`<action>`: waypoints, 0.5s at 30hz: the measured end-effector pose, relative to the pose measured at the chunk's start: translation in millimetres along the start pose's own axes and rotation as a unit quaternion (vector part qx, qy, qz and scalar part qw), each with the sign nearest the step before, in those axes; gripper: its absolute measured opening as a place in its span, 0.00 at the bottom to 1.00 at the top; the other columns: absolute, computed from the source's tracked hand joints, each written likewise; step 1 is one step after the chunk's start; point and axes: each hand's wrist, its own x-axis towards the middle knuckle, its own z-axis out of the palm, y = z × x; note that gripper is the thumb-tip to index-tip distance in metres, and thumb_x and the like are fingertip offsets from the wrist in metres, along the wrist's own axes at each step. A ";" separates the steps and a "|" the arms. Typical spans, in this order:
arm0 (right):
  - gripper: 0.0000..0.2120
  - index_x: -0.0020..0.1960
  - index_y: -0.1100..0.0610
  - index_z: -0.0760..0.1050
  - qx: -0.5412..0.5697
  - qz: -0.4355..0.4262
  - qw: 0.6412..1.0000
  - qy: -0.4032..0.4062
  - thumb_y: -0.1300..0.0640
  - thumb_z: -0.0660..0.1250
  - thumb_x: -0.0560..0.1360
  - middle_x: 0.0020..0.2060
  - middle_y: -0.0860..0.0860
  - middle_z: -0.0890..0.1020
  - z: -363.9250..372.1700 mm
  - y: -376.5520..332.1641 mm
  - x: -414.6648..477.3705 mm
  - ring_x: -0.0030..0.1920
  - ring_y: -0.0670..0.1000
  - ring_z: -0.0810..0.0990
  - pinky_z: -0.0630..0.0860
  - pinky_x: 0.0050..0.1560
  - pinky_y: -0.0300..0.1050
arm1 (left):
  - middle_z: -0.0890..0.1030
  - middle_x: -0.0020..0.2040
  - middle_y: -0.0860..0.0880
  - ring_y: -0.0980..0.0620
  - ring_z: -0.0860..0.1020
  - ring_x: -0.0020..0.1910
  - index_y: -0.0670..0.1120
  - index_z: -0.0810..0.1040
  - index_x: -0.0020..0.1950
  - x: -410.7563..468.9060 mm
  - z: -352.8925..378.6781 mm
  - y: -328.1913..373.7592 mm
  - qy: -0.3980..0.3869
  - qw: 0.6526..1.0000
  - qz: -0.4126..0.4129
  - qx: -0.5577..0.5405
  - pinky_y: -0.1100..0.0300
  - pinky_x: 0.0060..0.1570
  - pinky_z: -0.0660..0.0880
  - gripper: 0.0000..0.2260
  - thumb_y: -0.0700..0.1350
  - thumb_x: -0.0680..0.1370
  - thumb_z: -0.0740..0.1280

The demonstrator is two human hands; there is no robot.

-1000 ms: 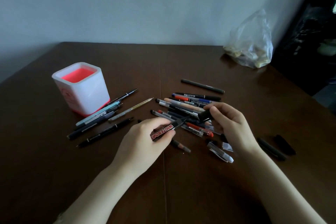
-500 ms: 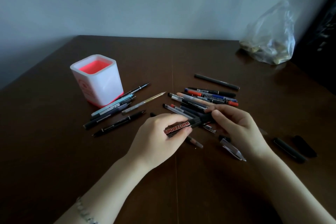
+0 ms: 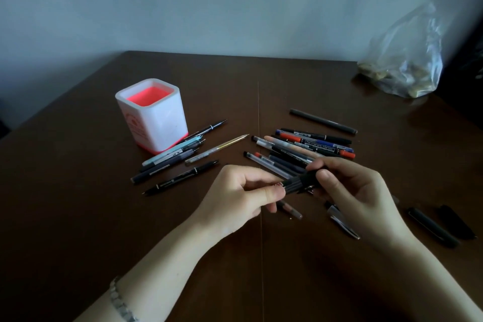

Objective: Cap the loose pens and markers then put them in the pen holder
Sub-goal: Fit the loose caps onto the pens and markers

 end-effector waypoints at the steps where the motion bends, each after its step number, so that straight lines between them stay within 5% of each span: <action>1: 0.07 0.44 0.48 0.78 0.004 0.001 1.000 -0.002 0.52 0.62 0.68 0.42 0.44 0.82 0.7 0.5 -0.3 0.39 0.43 0.80 0.77 0.39 0.33 | 0.78 0.26 0.50 0.59 0.67 0.20 0.42 0.82 0.44 -0.3 0.1 1.4 0.000 1.000 -0.018 -0.017 0.70 0.20 0.62 0.06 0.34 0.73 0.66; 6: 0.11 0.43 0.48 0.77 0.005 -0.002 1.000 0.025 0.62 0.62 0.74 0.34 0.48 0.81 12.5 8.0 3.7 0.35 0.40 0.79 0.74 0.34 0.29 | 0.82 0.36 0.56 0.63 0.77 0.30 0.51 0.83 0.48 -0.1 -9.2 7.7 0.038 0.978 0.041 0.199 0.71 0.32 0.71 0.06 0.46 0.73 0.68; 9: 0.10 0.45 0.51 0.76 -0.012 -0.023 0.989 0.146 0.64 0.60 0.76 0.37 0.46 0.80 -1.0 9.2 11.3 0.34 0.37 0.79 0.74 0.34 0.28 | 0.82 0.43 0.54 0.56 0.79 0.43 0.49 0.82 0.51 1.7 -32.4 4.5 0.195 0.878 0.091 0.428 0.58 0.43 0.76 0.10 0.52 0.73 0.67; 11: 0.07 0.49 0.53 0.76 -0.038 0.000 0.962 0.269 0.61 0.60 0.77 0.37 0.46 0.79 -24.3 14.5 18.2 0.33 0.36 0.78 0.75 0.34 0.28 | 0.82 0.46 0.47 0.47 0.78 0.45 0.46 0.80 0.53 4.4 -49.7 2.0 0.266 0.791 0.037 0.550 0.51 0.43 0.76 0.11 0.49 0.74 0.67; 15: 0.07 0.53 0.53 0.75 -0.121 0.077 0.938 0.314 0.58 0.59 0.78 0.37 0.45 0.78 -50.2 28.9 25.9 0.30 0.39 0.77 0.73 0.30 0.31 | 0.78 0.50 0.47 0.46 0.76 0.49 0.47 0.75 0.57 6.9 -54.7 -3.9 0.203 0.748 -0.144 0.615 0.51 0.44 0.76 0.12 0.49 0.76 0.64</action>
